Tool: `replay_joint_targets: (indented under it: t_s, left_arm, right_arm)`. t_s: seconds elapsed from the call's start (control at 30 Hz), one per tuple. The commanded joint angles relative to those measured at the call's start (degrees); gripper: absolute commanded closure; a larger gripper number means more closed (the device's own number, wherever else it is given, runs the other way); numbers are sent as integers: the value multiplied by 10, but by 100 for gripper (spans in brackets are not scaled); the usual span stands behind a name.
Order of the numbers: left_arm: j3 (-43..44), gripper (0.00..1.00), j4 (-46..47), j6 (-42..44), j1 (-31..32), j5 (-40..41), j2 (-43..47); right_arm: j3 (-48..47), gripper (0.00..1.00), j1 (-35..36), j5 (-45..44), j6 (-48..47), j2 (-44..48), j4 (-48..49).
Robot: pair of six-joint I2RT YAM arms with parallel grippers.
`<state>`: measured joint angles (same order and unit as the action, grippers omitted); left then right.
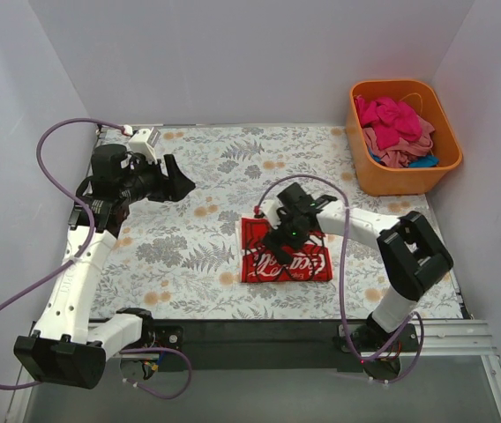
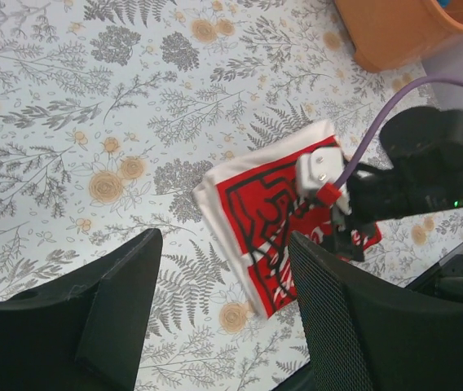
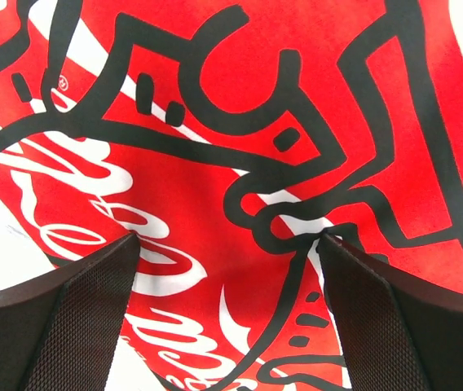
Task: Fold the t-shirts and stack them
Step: Neatly place the folded tshirt to the corner
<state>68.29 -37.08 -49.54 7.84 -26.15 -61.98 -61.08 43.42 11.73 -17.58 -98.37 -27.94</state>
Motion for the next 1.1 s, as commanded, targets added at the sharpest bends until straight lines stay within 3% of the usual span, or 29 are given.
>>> replay_joint_targets:
  t_s: [0.0,0.2,0.43,0.57,0.8,1.07]
  left_arm:
    - [20,37,11,26,-1,8,19]
    - [23,37,32,29,-1,4,12]
    - [29,35,41,30,-1,2,8]
    - [27,35,42,33,-1,5,12]
    - [27,35,43,30,-1,3,12]
    - [31,35,41,26,-1,0,4]
  right_arm:
    - [86,2,-98,-62,-82,24,-98]
    - [148,2,-226,-82,-156,101,-121]
    - [203,2,-345,-98,-317,150,-135]
    - [209,2,-417,-101,-450,152,-133]
    - [181,3,-535,-114,-585,107,-137]
    - [120,4,-598,-141,-661,53,-138]
